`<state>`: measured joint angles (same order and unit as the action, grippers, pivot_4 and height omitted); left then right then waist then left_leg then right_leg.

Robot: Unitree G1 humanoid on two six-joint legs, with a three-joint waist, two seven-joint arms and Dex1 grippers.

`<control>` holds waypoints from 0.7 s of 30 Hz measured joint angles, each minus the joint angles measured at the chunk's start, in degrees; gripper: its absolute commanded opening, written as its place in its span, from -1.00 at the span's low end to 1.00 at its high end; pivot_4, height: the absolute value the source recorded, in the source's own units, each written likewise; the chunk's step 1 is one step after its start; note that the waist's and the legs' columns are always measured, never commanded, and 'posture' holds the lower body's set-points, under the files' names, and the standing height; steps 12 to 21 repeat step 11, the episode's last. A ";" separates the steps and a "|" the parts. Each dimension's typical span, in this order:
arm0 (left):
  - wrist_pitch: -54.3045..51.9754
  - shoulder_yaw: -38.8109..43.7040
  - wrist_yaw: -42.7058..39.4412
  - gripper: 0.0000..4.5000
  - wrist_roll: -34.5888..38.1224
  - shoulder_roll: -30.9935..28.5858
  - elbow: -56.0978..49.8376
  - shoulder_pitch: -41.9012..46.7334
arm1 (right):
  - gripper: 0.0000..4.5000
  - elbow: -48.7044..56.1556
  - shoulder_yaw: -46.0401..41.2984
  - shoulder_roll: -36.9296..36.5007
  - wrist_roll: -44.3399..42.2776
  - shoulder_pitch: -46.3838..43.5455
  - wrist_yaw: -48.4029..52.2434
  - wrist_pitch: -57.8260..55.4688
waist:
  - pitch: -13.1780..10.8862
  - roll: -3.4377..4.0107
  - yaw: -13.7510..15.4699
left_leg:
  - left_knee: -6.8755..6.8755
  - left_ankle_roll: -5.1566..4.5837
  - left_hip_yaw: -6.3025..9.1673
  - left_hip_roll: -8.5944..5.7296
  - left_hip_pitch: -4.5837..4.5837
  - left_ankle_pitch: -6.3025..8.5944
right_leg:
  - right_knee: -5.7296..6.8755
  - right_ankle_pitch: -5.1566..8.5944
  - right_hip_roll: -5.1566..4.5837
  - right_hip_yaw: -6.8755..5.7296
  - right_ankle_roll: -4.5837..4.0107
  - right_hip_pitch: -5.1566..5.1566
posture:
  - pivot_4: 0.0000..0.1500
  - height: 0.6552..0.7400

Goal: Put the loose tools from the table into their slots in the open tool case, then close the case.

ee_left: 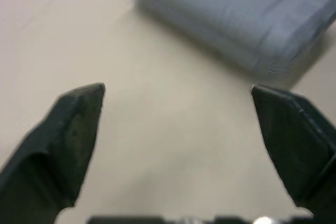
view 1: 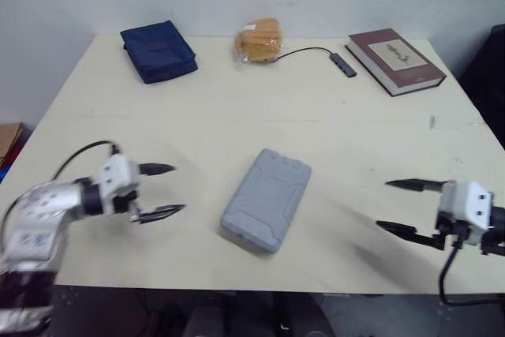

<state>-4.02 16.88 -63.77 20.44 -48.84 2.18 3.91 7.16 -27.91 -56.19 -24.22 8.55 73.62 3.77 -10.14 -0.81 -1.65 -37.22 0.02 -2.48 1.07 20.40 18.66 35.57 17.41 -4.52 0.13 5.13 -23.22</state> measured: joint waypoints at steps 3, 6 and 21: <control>0.63 6.72 3.38 1.00 -1.75 -1.37 0.18 -6.50 | 0.97 -6.75 -5.94 -3.76 0.13 -0.61 2.82 1.98 | -0.05 -0.05 0.12 | 0.06 0.00 0.02 0.01 -0.05 -0.01 | -0.04 0.03 -0.05 -0.03 -0.05 0.02 | 1.00 1.00; 1.86 7.14 4.61 1.00 -2.33 -1.33 -1.44 -7.59 | 0.97 -9.61 -5.90 -4.65 0.71 -3.01 3.82 4.77 | -0.07 -0.06 0.62 | 0.08 0.03 0.04 0.01 -0.03 -0.06 | -0.04 0.08 -0.17 -0.11 -0.15 0.03 | 1.00 1.00; 2.05 7.39 5.77 1.00 -1.83 -1.00 -1.44 -6.90 | 0.97 -12.19 -2.37 -4.67 1.74 -6.27 3.84 6.28 | -0.11 0.01 0.71 | 0.17 0.06 0.04 0.01 0.09 -0.05 | -0.03 0.08 -0.18 -0.12 -0.15 -0.15 | 1.00 1.00</control>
